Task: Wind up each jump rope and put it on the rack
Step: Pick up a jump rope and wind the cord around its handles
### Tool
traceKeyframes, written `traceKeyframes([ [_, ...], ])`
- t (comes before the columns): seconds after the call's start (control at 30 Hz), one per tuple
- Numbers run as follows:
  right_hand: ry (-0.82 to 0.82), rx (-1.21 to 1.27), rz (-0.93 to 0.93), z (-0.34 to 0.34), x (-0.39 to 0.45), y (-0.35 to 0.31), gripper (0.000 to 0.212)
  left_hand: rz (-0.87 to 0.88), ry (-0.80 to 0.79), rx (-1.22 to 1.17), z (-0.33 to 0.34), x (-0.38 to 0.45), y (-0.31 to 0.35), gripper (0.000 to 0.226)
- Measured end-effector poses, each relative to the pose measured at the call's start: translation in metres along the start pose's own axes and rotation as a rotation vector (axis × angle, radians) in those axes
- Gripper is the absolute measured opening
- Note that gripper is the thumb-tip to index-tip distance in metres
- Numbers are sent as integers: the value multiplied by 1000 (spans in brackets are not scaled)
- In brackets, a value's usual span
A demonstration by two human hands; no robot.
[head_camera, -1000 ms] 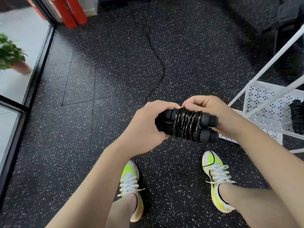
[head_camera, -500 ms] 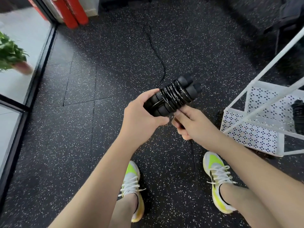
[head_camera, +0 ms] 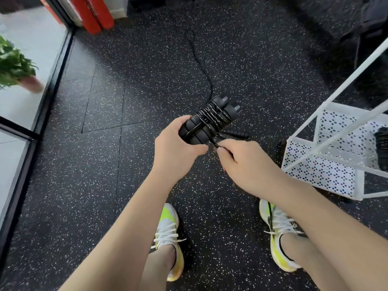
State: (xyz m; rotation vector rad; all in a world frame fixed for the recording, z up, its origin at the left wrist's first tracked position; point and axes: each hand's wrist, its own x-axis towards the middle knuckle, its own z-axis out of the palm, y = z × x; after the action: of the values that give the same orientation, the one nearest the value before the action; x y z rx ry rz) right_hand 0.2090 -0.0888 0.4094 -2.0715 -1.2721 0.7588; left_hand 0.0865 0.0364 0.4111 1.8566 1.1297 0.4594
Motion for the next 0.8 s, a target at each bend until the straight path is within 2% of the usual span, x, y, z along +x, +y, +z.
traceKeyframes([
  [0.13, 0, -42, -23, -12, -2, -8, 15, 74, 12, 152, 0, 0, -2, 59],
  [0.2, 1, -67, -40, -17, -3, -11, 28, 89, 0, 243, 2, 2, -6, 59],
  [0.3, -54, -89, -82, -22, -4, -14, 30, 145, -36, 335, 7, 2, -10, 62],
  [0.4, -96, -155, -93, -26, -2, -10, 21, 190, -81, 353, 9, 0, -11, 60],
  [0.6, 43, -233, -71, -51, 2, -6, 8, 293, -265, 357, 12, -7, -8, 66],
  [0.8, 43, -31, -16, -65, 9, 10, 11, 404, -404, 305, 14, -14, -5, 62],
])
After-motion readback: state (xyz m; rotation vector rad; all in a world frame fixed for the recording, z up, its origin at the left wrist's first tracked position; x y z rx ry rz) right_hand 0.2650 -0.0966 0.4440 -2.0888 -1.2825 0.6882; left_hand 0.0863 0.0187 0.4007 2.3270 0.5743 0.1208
